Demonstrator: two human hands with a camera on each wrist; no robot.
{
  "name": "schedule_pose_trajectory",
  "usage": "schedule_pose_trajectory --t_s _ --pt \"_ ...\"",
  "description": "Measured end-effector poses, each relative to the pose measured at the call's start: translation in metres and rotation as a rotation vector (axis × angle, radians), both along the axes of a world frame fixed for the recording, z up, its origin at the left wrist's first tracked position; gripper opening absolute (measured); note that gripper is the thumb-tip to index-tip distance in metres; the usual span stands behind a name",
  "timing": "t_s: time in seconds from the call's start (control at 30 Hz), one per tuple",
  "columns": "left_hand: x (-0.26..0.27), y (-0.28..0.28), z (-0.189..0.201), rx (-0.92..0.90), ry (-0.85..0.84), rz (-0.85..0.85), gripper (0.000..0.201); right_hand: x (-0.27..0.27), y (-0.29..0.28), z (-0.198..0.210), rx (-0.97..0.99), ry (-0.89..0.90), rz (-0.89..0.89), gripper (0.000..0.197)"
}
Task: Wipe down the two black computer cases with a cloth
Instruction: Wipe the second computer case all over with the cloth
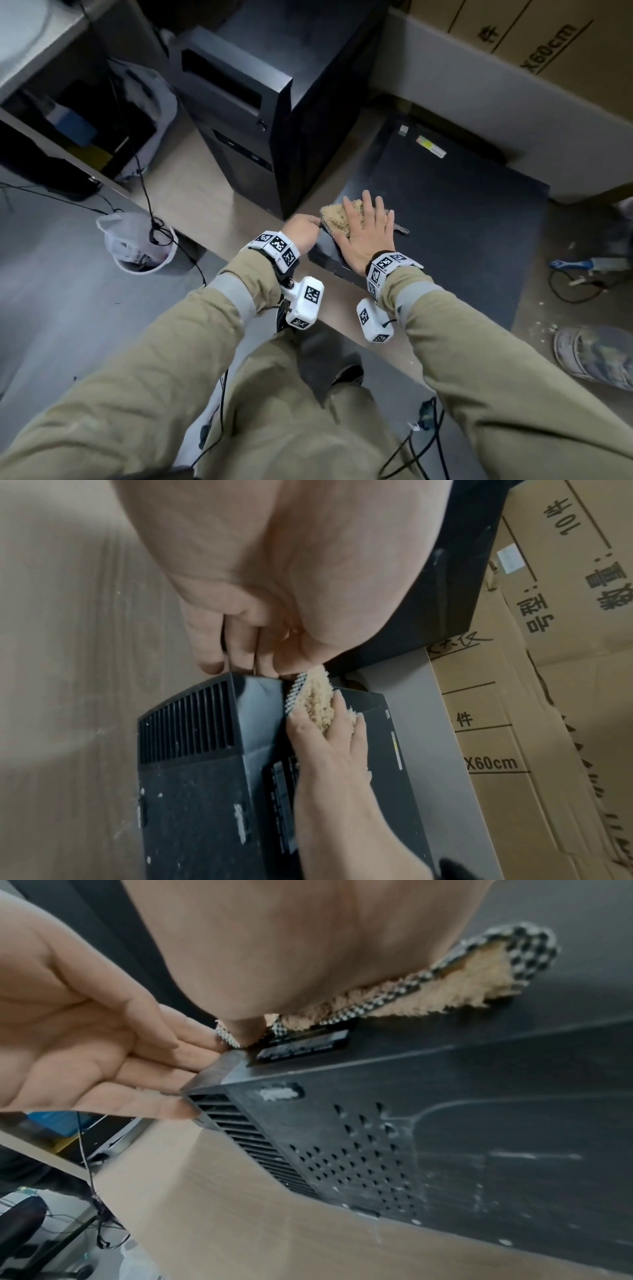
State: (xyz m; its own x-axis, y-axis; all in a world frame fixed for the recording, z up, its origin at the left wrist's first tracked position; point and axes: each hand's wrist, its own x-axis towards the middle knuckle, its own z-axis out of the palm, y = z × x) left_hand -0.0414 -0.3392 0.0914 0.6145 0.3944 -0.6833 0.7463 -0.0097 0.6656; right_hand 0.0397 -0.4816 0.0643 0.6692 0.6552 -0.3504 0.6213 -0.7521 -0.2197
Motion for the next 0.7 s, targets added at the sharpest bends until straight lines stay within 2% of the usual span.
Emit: schedule_pose_trajectory --t_s 0.13,0.27,0.4,0.5,0.57,0.7 --pt "0.0 0.015 0.001 -0.092 -0.018 -0.018 0.029 0.016 0.025 0.001 -0.015 -0.009 -0.034 0.065" --pt "0.004 0.021 0.004 -0.177 -0.006 -0.066 0.035 0.033 0.043 0.001 -0.036 -0.031 -0.043 0.063" --pt "0.006 0.024 0.004 -0.29 0.03 0.086 0.034 0.037 0.05 0.001 -0.039 -0.028 -0.052 0.063" --pt "0.006 0.024 0.004 -0.302 0.016 0.111 0.046 0.035 0.05 0.002 -0.027 -0.023 -0.061 0.064" --pt "0.003 0.023 0.003 -0.311 -0.002 0.133 0.047 0.029 0.05 0.003 -0.019 -0.021 -0.065 0.064" --pt "-0.008 0.014 -0.001 -0.295 -0.023 0.209 0.008 0.003 0.041 0.004 -0.003 0.001 0.0 0.064"
